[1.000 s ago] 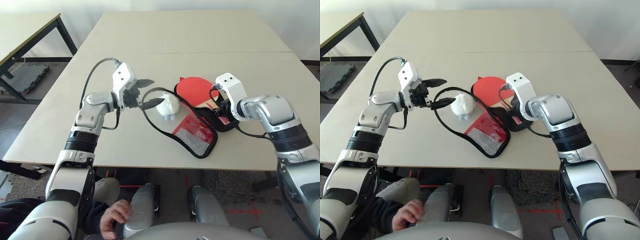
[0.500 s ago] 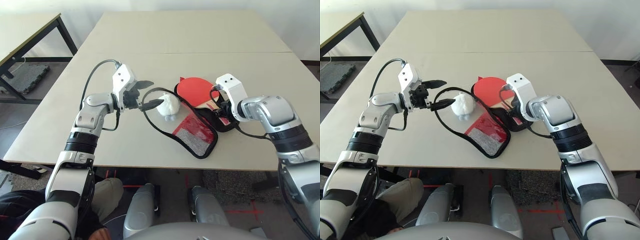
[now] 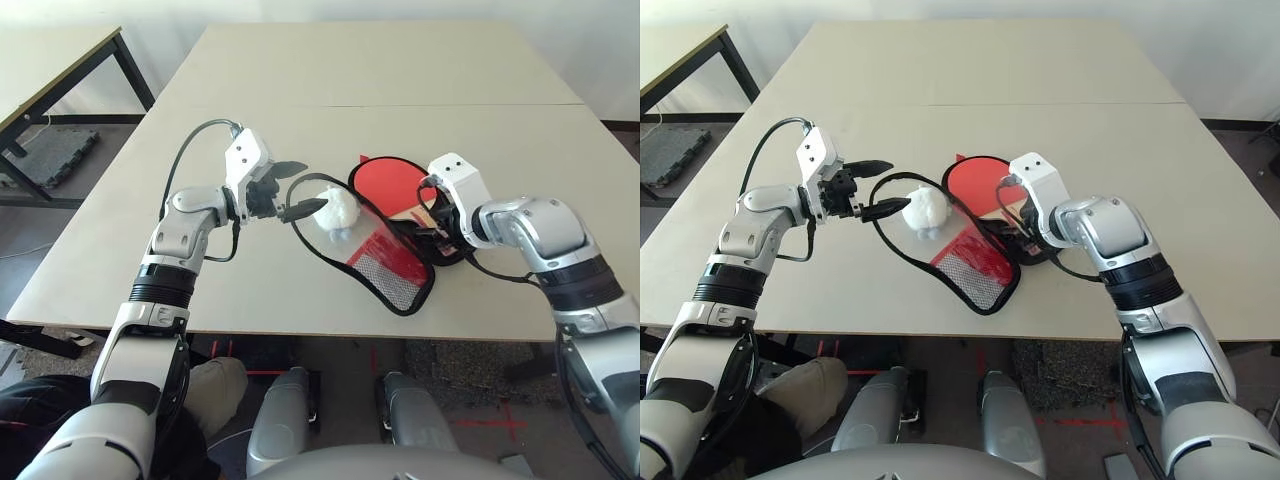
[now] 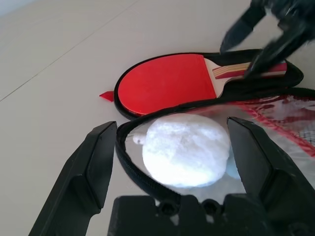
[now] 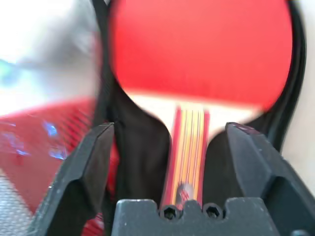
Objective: Store the ping-pong paddle in its case and zip it.
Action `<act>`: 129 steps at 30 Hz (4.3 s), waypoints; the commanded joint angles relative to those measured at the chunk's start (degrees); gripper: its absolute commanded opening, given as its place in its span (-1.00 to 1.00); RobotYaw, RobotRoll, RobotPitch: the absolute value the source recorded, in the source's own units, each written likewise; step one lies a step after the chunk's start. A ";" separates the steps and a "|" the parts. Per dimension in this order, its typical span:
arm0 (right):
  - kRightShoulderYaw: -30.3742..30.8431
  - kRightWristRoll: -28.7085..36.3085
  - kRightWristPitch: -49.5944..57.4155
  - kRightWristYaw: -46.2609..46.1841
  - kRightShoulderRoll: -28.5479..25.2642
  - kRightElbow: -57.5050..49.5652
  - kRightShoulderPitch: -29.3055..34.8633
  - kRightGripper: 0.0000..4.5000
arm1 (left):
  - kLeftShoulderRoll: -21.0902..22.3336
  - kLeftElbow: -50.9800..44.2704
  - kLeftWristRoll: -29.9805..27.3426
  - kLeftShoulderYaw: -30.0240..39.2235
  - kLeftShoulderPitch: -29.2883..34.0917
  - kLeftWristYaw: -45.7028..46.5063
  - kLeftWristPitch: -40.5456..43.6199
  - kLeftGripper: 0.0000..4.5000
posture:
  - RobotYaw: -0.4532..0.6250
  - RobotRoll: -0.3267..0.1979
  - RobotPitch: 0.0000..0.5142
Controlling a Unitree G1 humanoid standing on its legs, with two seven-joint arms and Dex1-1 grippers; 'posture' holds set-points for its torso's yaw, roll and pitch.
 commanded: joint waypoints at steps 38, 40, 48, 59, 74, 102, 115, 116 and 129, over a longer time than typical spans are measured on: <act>-14.06 2.59 -20.63 11.49 -14.06 7.02 5.63 0.98 | 2.39 -10.89 -1.83 -8.77 -2.39 -12.38 11.67 1.00 | -0.06 0.25 -0.70; -14.62 2.70 -19.96 11.34 -14.49 6.89 6.05 0.98 | 0.13 -9.24 -1.58 -9.17 -4.20 -12.58 10.59 1.00 | -0.08 0.25 -0.70; -18.76 4.05 -17.43 9.98 -16.14 5.02 10.04 0.98 | -16.11 16.57 4.64 -8.23 -18.65 -0.01 -5.90 1.00 | -0.19 0.25 -0.69; -24.10 8.90 -10.89 8.06 -14.63 -0.13 18.14 0.98 | -25.93 37.90 10.00 -7.69 -27.85 4.55 -19.55 1.00 | -0.26 0.25 -0.62; -26.28 15.52 -6.41 6.41 -7.54 4.82 19.86 0.98 | -19.05 26.38 8.70 -6.48 -18.55 -1.73 -15.34 1.00 | -0.18 0.25 -0.57; -20.13 12.97 -10.54 3.49 0.83 11.84 17.34 0.98 | -3.76 -6.58 4.67 -5.06 -0.87 -1.68 4.08 1.00 | -0.08 0.25 -0.58; -19.40 14.61 -8.29 2.54 3.63 9.13 18.13 0.98 | -3.79 -7.52 4.66 -5.40 -0.69 -1.75 4.64 1.00 | -0.06 0.25 -0.55; -19.49 14.72 -8.00 2.51 3.76 9.07 18.19 0.91 | -3.79 -7.54 4.66 -5.43 -0.64 -1.78 4.65 1.00 | -0.06 0.25 -0.55; -20.12 15.07 -5.98 2.47 3.70 8.99 19.17 -0.98 | -3.82 -7.60 4.89 -5.86 -0.33 -2.04 4.54 1.00 | -0.07 0.25 -0.57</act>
